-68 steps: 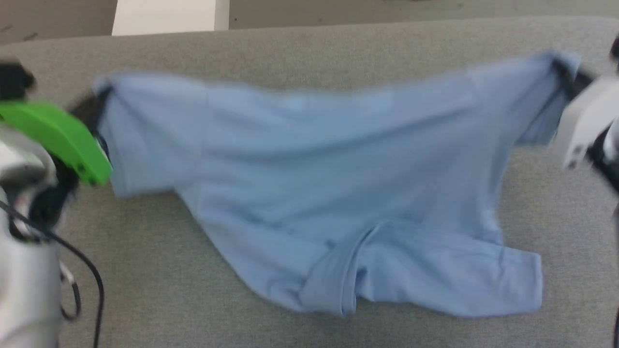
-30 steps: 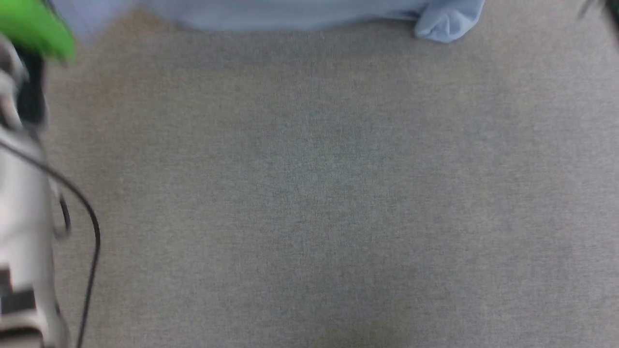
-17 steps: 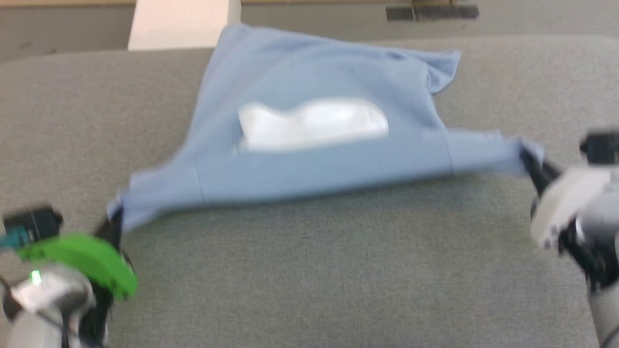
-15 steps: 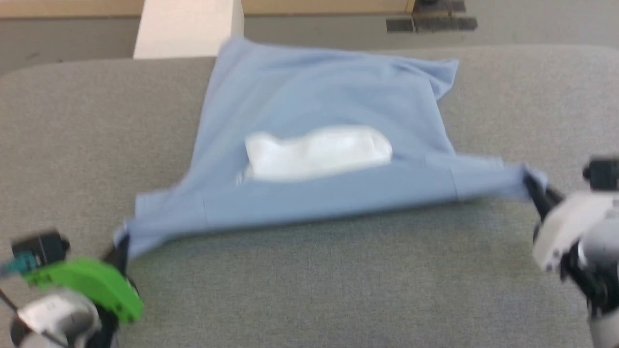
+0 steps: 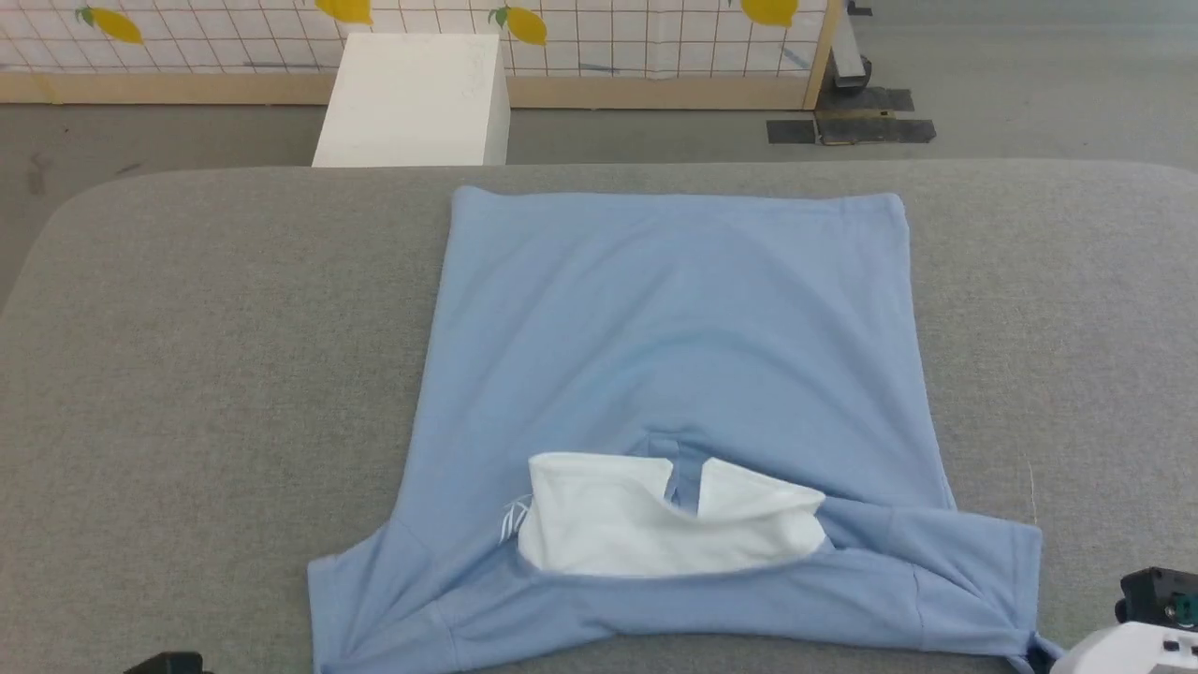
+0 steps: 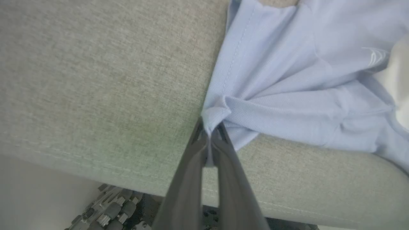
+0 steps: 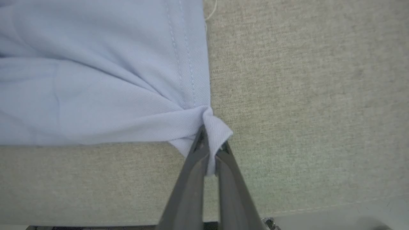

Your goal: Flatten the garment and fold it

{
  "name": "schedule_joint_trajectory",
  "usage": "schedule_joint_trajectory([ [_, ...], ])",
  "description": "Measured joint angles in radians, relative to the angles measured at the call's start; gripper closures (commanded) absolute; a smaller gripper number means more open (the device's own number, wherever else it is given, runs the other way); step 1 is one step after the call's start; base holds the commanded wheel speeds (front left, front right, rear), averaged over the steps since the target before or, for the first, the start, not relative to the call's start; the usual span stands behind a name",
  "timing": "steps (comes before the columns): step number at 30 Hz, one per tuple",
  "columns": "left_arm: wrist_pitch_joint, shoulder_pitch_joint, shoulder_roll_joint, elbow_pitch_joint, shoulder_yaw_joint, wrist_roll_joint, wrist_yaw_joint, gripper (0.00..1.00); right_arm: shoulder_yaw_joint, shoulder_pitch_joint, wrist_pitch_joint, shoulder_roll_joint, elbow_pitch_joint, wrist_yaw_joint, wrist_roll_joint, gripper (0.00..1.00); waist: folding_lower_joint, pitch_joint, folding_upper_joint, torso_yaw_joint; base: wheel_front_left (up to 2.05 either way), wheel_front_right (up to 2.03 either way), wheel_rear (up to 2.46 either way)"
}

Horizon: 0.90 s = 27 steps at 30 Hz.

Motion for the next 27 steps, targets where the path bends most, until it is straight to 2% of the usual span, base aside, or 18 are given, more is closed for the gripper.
schedule_joint_trajectory([
  [2, -0.002, 0.007, -0.002, 0.004, -0.001, 0.0, 0.0, 1.0, 0.0, 0.003, -0.005, 0.001, 0.01, 0.0, 0.0, 1.0, 0.0, 0.0, 0.0, 0.0, 0.0, 0.0, 0.0],
  [3, -0.008, 0.007, -0.005, 0.004, -0.002, 0.0, 0.0, 1.0, 0.002, 0.003, -0.019, 0.0, 0.021, 0.0, 0.007, 0.96, 0.0, 0.001, 0.0, 0.001, 0.0, 0.0, 0.0],
  [5, -0.025, 0.007, -0.012, 0.004, -0.003, -0.001, -0.002, 1.0, 0.008, 0.003, -0.05, 0.0, 0.035, 0.0, 0.018, 0.39, 0.0, 0.001, 0.0, 0.004, 0.0, 0.0, 0.0],
  [6, -0.034, 0.006, -0.016, 0.004, -0.004, -0.001, -0.005, 1.0, 0.012, 0.003, -0.071, 0.0, 0.036, 0.0, 0.021, 0.0, 0.0, 0.0, 0.0, 0.006, 0.0, 0.0, 0.0],
  [12, -0.062, 0.002, -0.025, 0.003, -0.009, -0.003, -0.018, 1.0, -0.017, -0.012, -0.245, 0.003, -0.007, 0.0, 0.034, 0.0, 0.0, -0.006, 0.0, 0.016, 0.0, 0.0, 0.0],
  [19, -0.072, -0.016, -0.028, -0.014, -0.03, -0.003, -0.027, 1.0, -0.032, -0.2, -0.451, 0.0, -0.043, 0.0, 0.004, 0.0, 0.0, 0.006, 0.0, 0.038, 0.0, 0.0, 0.0],
  [23, -0.081, -0.043, -0.031, -0.03, -0.045, -0.001, -0.036, 1.0, -0.025, -0.37, -0.519, -0.038, 0.038, 0.0, -0.005, 0.0, 0.0, 0.031, 0.0, 0.056, 0.0, 0.0, 0.0],
  [27, -0.093, -0.081, -0.039, -0.048, -0.064, 0.001, -0.045, 1.0, -0.032, -0.566, -0.523, -0.105, 0.178, 0.0, -0.002, 0.0, 0.0, 0.077, 0.0, 0.078, 0.0, 0.0, 0.0],
])
